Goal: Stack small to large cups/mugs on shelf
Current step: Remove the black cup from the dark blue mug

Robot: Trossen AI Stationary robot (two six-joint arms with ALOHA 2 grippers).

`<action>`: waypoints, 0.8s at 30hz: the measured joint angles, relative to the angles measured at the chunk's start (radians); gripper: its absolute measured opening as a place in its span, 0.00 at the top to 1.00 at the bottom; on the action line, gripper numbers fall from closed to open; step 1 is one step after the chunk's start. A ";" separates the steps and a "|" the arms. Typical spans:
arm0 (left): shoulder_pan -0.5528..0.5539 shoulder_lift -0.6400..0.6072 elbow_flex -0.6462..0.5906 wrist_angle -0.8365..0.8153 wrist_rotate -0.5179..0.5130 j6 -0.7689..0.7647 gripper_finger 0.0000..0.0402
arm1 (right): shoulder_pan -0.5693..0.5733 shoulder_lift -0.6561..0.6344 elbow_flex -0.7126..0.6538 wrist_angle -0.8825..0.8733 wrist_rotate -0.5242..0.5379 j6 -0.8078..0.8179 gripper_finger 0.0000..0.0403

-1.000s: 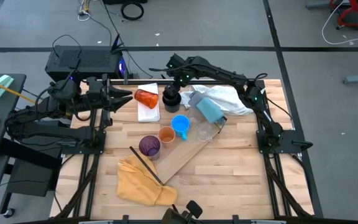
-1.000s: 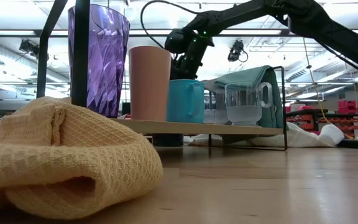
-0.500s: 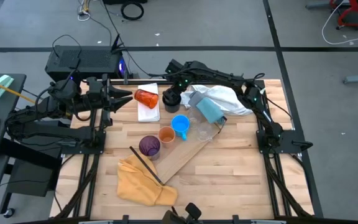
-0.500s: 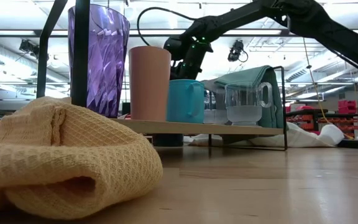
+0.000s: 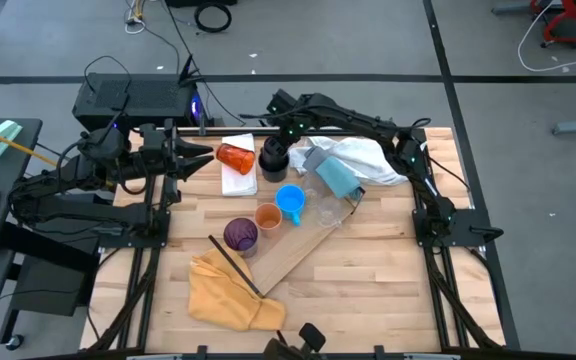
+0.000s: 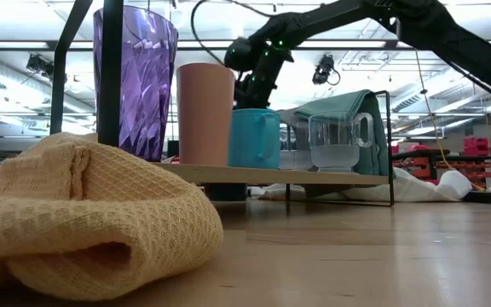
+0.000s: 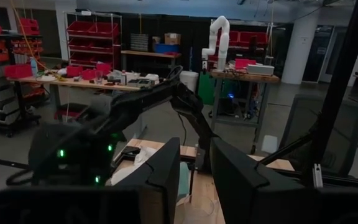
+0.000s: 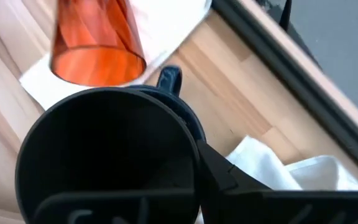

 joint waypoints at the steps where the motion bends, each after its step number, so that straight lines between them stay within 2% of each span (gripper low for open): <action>1: 0.000 0.000 0.000 0.000 0.000 0.000 0.76 | 0.000 -0.002 0.015 -0.004 0.004 -0.001 0.99; 6: 0.000 0.000 0.000 -0.001 0.000 0.000 0.75 | 0.000 -0.012 0.125 -0.044 0.026 -0.029 0.99; 15: 0.000 0.000 0.000 0.000 0.000 0.001 0.77 | -0.009 -0.097 0.112 -0.139 0.110 -0.077 1.00; 24: 0.000 0.000 0.000 0.001 0.000 0.005 0.75 | 0.006 -0.195 0.112 -0.165 0.123 -0.079 1.00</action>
